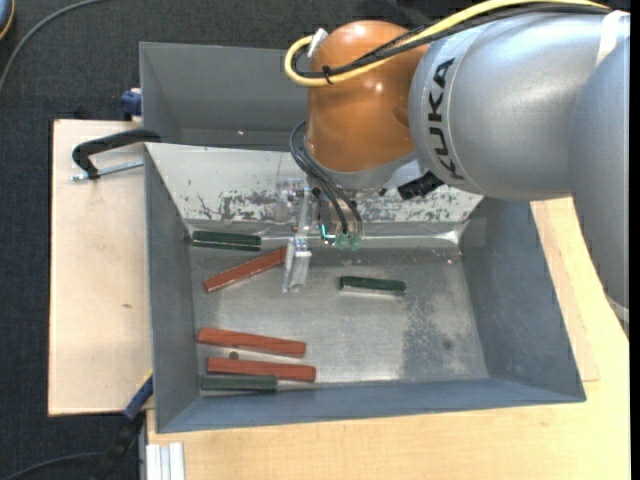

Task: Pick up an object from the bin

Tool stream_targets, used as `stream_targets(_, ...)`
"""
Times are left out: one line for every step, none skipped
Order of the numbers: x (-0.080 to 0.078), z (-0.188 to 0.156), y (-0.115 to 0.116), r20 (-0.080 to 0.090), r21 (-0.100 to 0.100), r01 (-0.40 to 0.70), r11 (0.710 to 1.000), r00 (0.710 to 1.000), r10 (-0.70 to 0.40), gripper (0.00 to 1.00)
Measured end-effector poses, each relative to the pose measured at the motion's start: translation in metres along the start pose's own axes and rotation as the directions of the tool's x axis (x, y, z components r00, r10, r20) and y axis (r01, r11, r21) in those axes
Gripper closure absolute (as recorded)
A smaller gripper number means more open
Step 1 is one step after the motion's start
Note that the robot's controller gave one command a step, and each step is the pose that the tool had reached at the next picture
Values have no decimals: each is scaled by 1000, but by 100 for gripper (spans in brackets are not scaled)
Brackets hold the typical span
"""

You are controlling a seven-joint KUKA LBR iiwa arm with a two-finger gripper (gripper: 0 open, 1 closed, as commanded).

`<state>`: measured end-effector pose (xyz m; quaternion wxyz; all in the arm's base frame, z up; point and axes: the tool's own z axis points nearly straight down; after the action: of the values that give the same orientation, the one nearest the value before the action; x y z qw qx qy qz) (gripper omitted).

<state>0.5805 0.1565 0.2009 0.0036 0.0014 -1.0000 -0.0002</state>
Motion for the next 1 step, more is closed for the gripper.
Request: stream_targets(-3, 130, -34, 7, -2, -81, 997, 997, 81, 0)
